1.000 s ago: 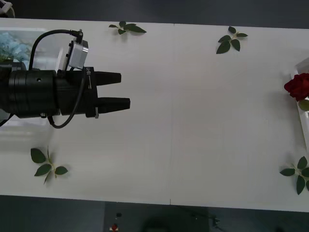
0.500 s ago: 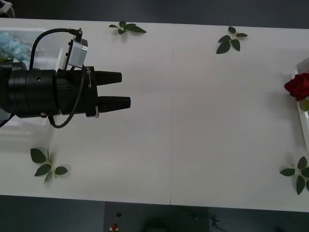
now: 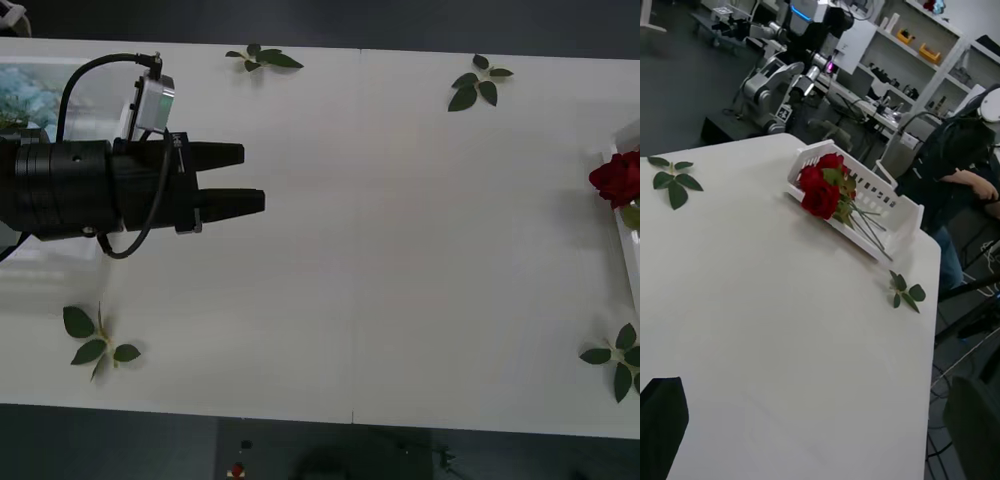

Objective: Put the red flowers into the right box and the blue flowers into the left box

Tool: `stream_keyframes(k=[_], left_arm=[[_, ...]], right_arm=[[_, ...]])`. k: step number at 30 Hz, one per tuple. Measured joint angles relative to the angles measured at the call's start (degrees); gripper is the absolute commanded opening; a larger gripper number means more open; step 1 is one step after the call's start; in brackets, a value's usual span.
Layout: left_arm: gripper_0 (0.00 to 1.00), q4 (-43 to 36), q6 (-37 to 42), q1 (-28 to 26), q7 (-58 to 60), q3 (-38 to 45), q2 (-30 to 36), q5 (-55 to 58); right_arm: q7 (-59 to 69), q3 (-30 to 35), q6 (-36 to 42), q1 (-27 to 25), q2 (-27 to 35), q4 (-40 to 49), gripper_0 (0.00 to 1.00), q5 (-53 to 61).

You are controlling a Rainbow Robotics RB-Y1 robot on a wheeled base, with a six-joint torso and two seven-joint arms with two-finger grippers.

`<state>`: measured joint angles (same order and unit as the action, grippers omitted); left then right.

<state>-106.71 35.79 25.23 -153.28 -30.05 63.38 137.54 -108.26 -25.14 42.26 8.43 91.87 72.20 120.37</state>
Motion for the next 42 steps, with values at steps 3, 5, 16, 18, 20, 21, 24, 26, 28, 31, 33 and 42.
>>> stream_keyframes(k=[3, 5, 16, 18, 20, 21, 24, 26, 28, 31, 33, 42], left_arm=[[1.0, 0.7, -1.5, 0.0, 0.0, 0.0, 0.0, 0.0], [1.0, 1.0, -1.8, 0.0, 0.0, 0.0, 0.0, 0.0], [1.0, 1.6, -1.8, 0.0, 0.0, 0.0, 0.0, 1.0], [1.0, 2.0, -1.8, 0.0, 0.0, 0.0, 0.0, 1.0], [1.0, 2.3, -1.8, 0.0, 0.0, 0.0, 0.0, 1.0], [1.0, 2.5, -1.8, 0.0, 0.0, 0.0, 0.0, 1.0], [1.0, 2.6, -1.8, 0.0, 0.0, 0.0, 0.0, 1.0], [1.0, 2.6, -1.8, 0.0, 0.0, 0.0, 0.0, 1.0], [1.0, 2.6, -1.8, 0.0, 0.0, 0.0, 0.0, 1.0], [1.0, 2.6, -1.8, 0.0, 0.0, 0.0, 0.0, 1.0], [1.0, 2.6, -1.8, 0.0, 0.0, 0.0, 0.0, 1.0], [1.0, 2.6, -1.8, 0.0, 0.0, 0.0, 0.0, 1.0]], right_arm=[[-7.5, 2.0, 7.3, 0.0, -0.1, 1.3, 1.0, 8.2], [-15.5, 4.2, 10.7, 0.0, -0.6, 1.9, 1.0, 12.9], [-49.7, 13.3, 23.6, 0.0, -10.1, 9.9, 1.0, 25.7], [-48.3, 13.5, 23.7, 0.0, -11.6, 13.2, 1.0, 25.8], [-47.4, 13.5, 23.7, 0.0, -12.9, 16.3, 1.0, 25.8], [-47.4, 13.5, 23.7, 0.0, -13.6, 17.9, 1.0, 25.8], [-47.4, 13.5, 23.7, 0.0, -15.6, 21.4, 1.0, 25.8], [-47.4, 13.5, 23.6, 0.0, -17.1, 23.0, 1.0, 25.8], [-47.4, 13.5, 22.9, 0.0, -18.7, 24.3, 1.0, 25.8], [-47.4, 13.5, 20.9, 0.0, -20.7, 26.4, 1.0, 25.8], [-47.4, 13.5, 19.8, 0.0, -21.8, 27.8, 1.0, 25.8], [-47.4, 13.5, 17.0, 0.5, -24.3, 32.6, 1.0, 25.6]])
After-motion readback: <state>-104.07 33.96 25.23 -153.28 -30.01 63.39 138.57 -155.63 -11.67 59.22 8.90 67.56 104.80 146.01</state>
